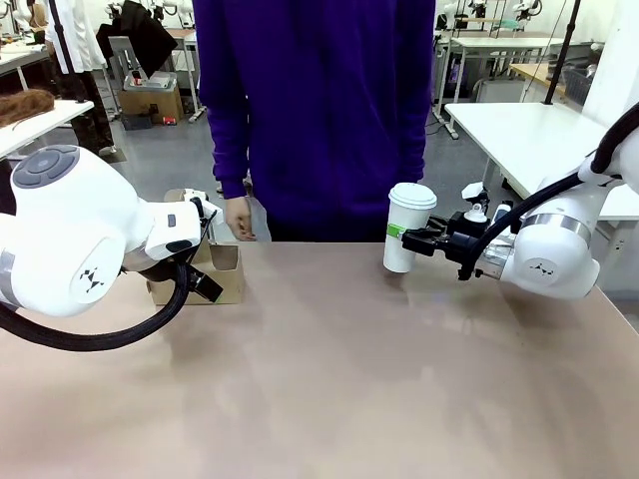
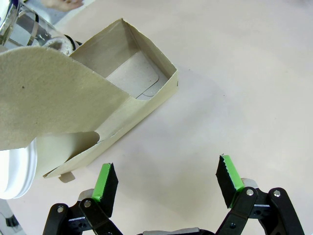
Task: Pour a drink into a cup and package it in a carrier.
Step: When a person places the Paper Cup Lid on the 600 ml Paper Cup , lift the 600 ml Paper Cup.
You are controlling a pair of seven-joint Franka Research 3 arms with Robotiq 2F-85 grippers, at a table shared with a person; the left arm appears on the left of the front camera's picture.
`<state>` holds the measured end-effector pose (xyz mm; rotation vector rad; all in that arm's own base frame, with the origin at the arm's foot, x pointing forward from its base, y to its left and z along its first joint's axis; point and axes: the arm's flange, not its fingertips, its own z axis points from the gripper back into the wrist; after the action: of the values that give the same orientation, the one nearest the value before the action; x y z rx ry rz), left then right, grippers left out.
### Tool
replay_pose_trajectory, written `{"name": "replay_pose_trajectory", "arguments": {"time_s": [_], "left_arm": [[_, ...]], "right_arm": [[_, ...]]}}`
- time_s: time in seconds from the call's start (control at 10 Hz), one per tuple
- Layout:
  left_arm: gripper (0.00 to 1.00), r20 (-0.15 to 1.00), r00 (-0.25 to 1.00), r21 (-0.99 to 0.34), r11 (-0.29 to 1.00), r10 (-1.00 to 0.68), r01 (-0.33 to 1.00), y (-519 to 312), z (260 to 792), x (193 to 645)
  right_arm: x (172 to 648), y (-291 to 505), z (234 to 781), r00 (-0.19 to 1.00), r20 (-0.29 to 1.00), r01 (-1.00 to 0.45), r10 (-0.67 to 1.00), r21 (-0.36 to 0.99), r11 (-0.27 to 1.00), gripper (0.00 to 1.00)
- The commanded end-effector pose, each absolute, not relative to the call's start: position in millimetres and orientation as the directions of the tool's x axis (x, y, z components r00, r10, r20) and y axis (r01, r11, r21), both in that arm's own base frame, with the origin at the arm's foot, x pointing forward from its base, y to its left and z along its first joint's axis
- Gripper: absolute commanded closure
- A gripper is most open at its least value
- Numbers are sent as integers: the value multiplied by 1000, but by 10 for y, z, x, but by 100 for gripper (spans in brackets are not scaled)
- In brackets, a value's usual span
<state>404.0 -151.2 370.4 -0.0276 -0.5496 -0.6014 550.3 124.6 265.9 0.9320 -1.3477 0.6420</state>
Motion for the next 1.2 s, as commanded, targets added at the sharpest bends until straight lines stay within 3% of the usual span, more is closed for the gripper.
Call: {"name": "replay_pose_trajectory", "arguments": {"time_s": [0.0, 0.4, 1.1], "left_arm": [[0, 499, 686, 131, 829, -529, 544, -1512, 3706, 4037], [0, 499, 686, 131, 829, -529, 544, -1512, 3706, 4037], [0, 499, 686, 131, 829, -529, 544, -1512, 3706, 4037]], "right_arm": [[5499, 1264, 2730, 135, 982, -842, -129, 182, 508, 20], [5503, 1246, 2659, 145, 982, -840, -123, 188, 509, 20], [5080, 800, 4568, 162, 981, -887, -107, 192, 420, 20]]}}
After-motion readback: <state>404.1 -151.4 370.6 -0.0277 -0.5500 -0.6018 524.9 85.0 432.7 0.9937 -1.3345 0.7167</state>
